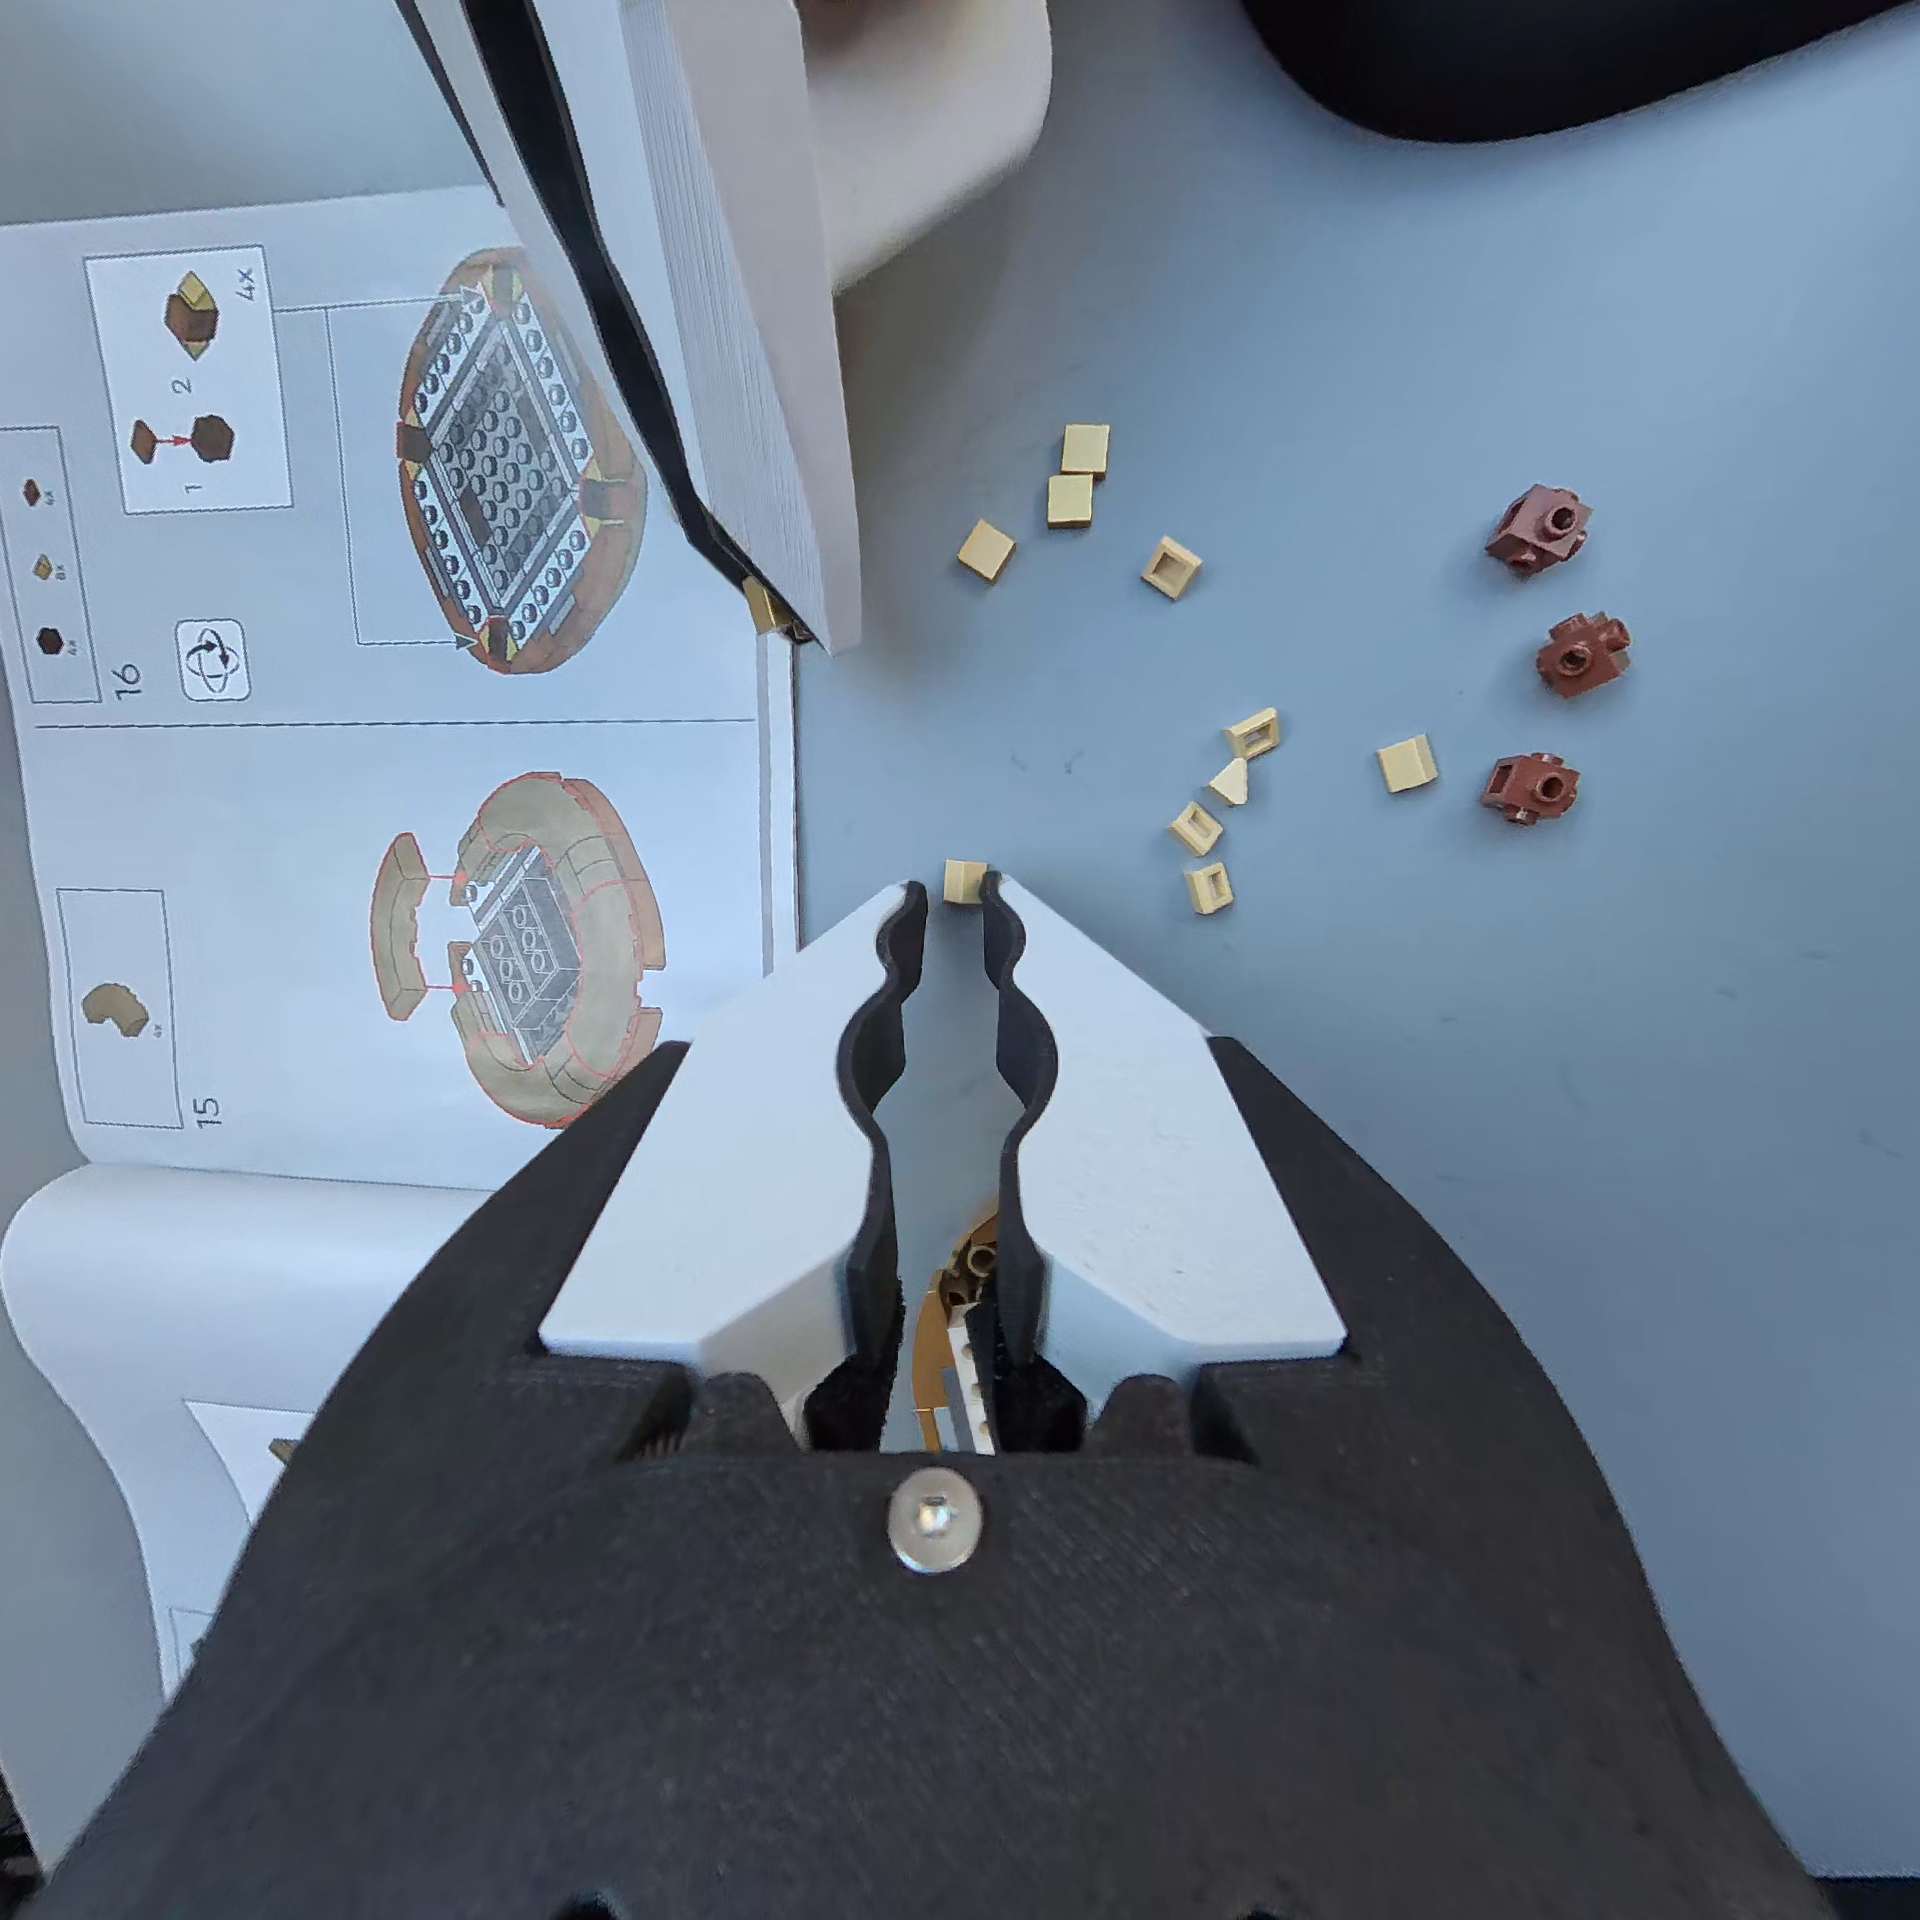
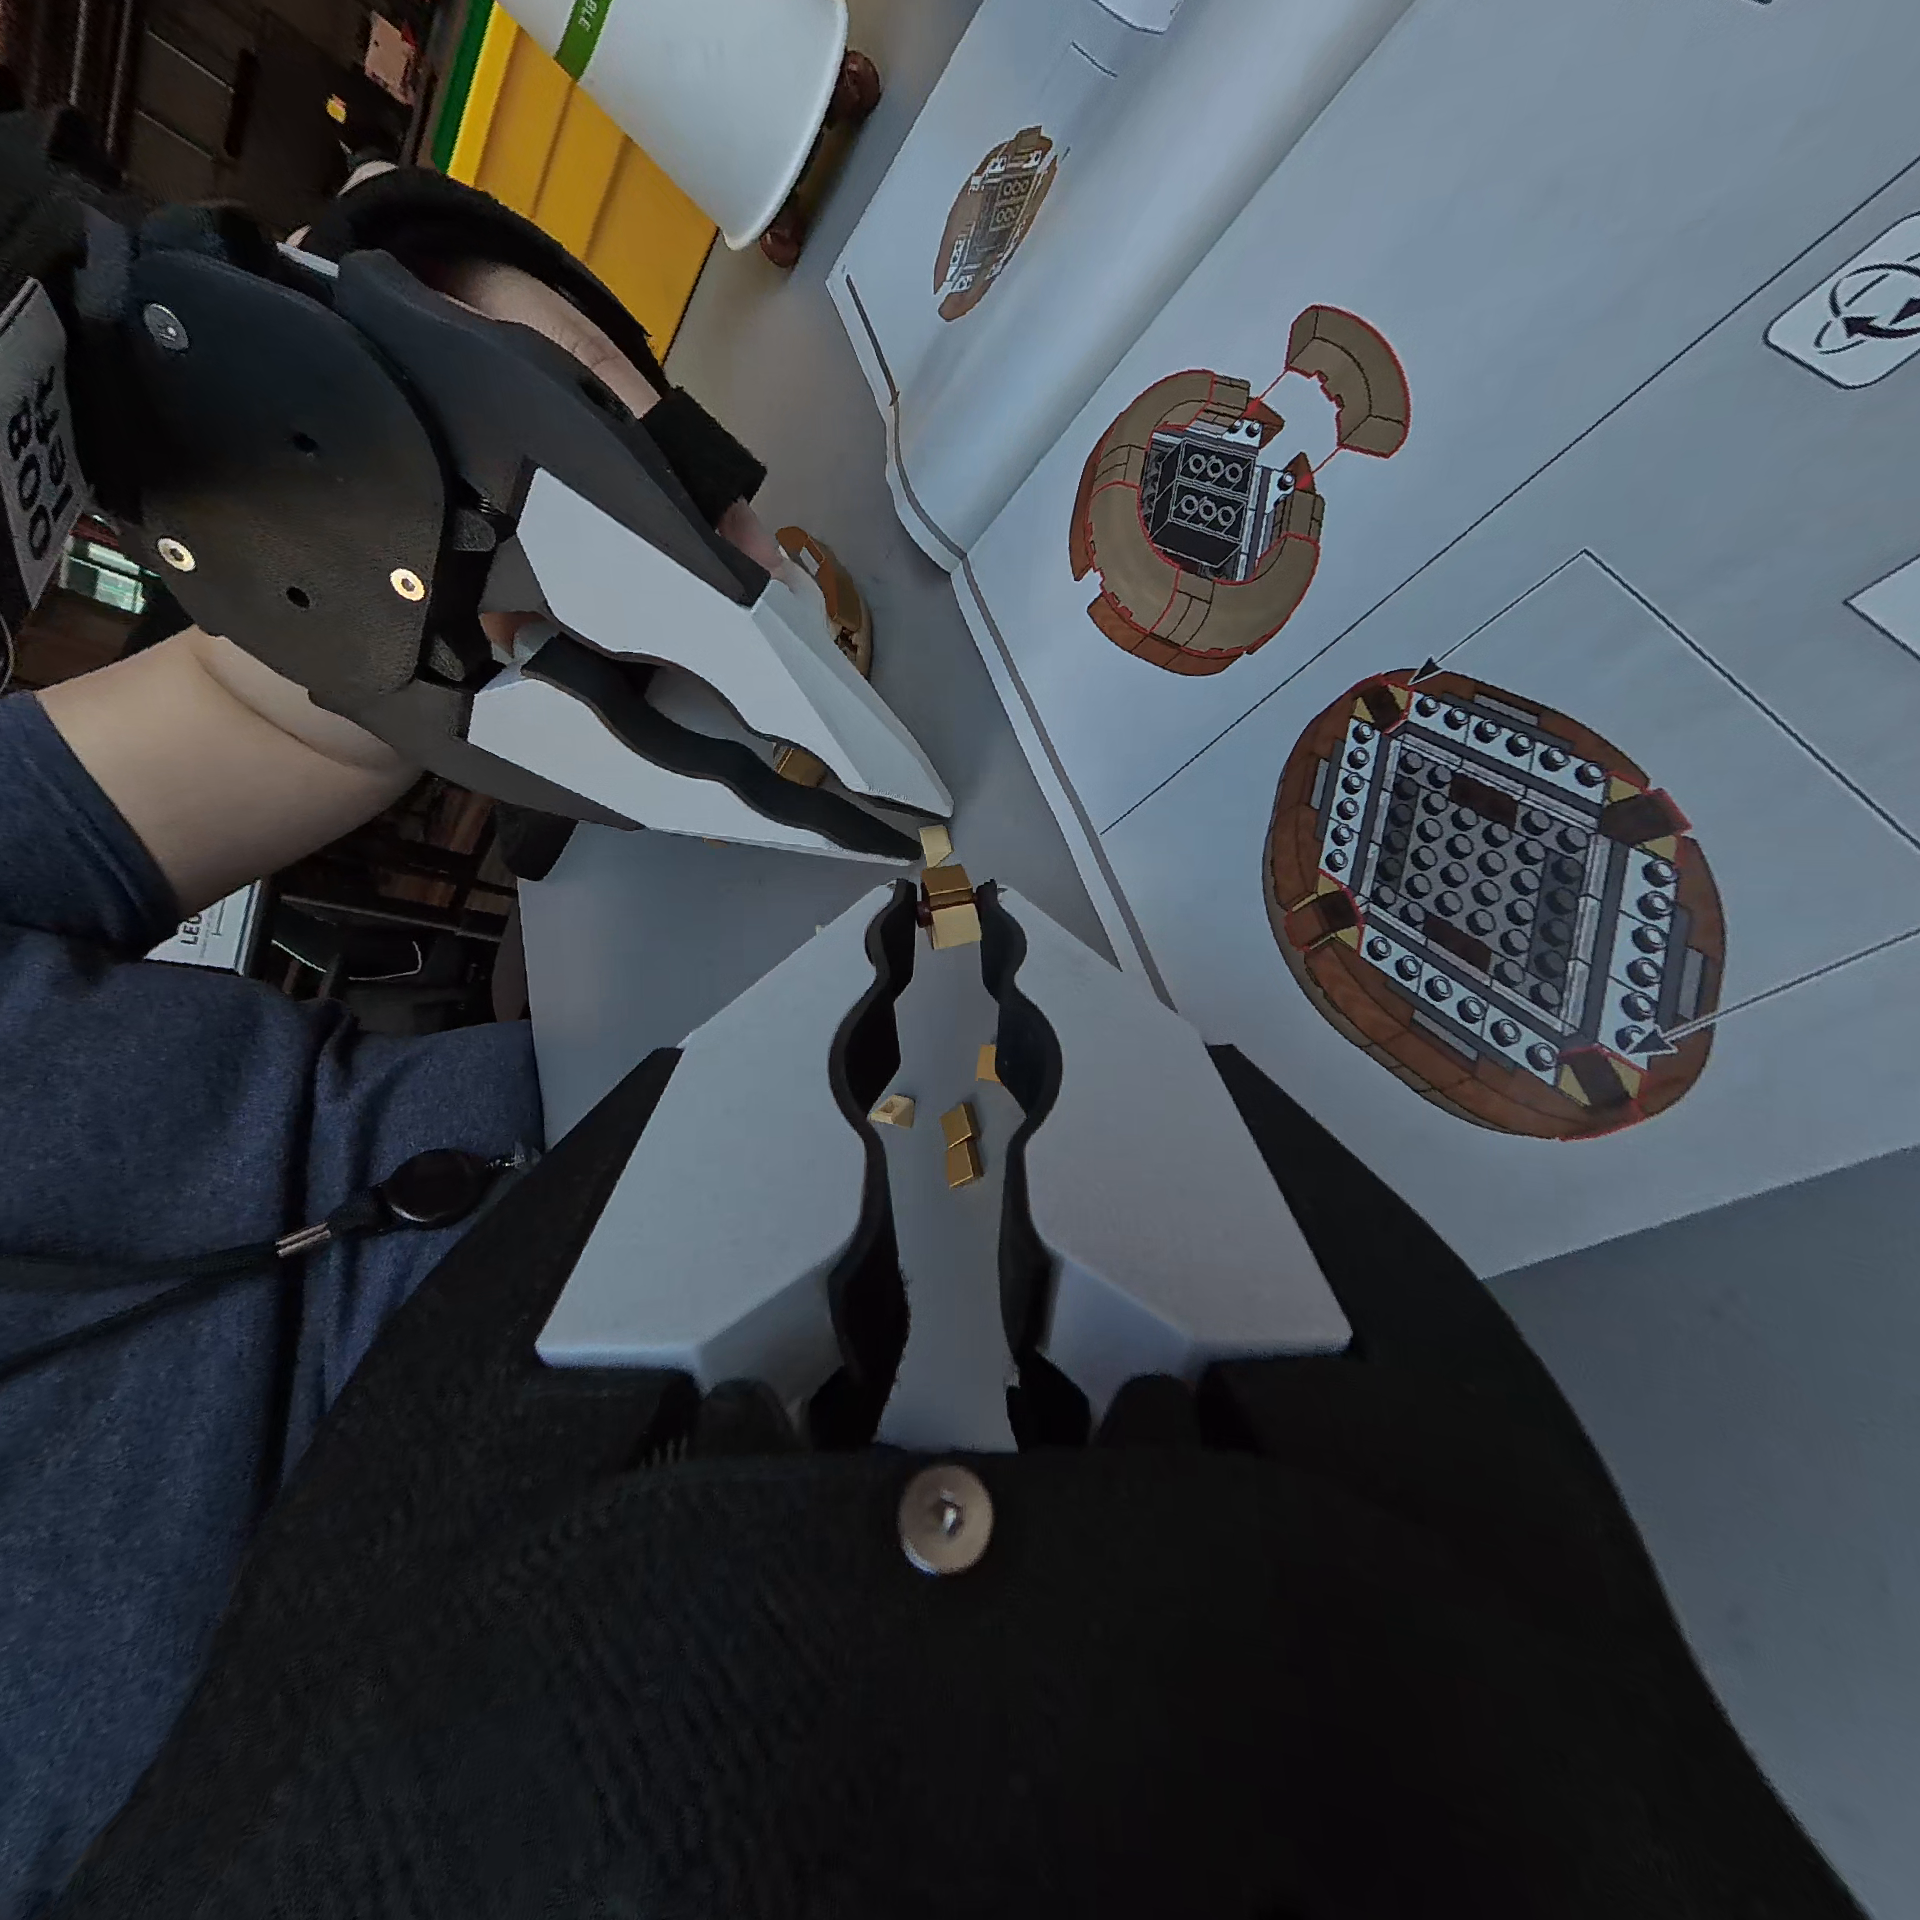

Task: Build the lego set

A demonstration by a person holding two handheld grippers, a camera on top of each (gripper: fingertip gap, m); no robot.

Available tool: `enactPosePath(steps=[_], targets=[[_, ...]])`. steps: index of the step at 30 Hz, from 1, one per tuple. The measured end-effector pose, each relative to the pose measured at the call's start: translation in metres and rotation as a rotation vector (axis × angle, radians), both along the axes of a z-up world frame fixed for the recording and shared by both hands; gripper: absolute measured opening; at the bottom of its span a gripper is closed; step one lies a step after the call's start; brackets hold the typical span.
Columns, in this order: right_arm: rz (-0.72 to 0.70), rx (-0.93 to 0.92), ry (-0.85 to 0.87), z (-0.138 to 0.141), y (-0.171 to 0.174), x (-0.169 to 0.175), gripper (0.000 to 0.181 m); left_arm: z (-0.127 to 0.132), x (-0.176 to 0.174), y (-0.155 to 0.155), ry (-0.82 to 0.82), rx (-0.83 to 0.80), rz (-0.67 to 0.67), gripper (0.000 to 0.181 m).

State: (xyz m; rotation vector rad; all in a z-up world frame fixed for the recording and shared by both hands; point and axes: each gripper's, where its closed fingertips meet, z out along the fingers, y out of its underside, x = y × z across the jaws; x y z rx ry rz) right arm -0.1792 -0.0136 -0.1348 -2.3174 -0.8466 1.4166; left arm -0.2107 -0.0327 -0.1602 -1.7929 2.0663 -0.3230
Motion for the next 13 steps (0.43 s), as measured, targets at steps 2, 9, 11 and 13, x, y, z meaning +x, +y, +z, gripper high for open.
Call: enactPosePath(steps=[2,9,11,13], targets=[[-0.001,-0.006,-0.001,-0.0003,0.0,0.001,0.012,-0.0021,0.0001,-0.0024,0.005,-0.021,-0.011,0.008],[-0.003,-0.043,-0.007,-0.0041,-0.0019,0.0025,0.011,-0.0021,0.0027,-0.0037,-0.006,-0.022,-0.03,0.006],[-0.004,-0.055,-0.007,-0.0053,-0.0023,0.0022,0.011,-0.002,0.0024,-0.0037,-0.014,-0.007,-0.032,0.006],[-0.005,-0.069,0.017,-0.003,-0.0026,0.0002,0.011,-0.0008,-0.0004,-0.0014,-0.023,0.015,-0.013,0.006]])
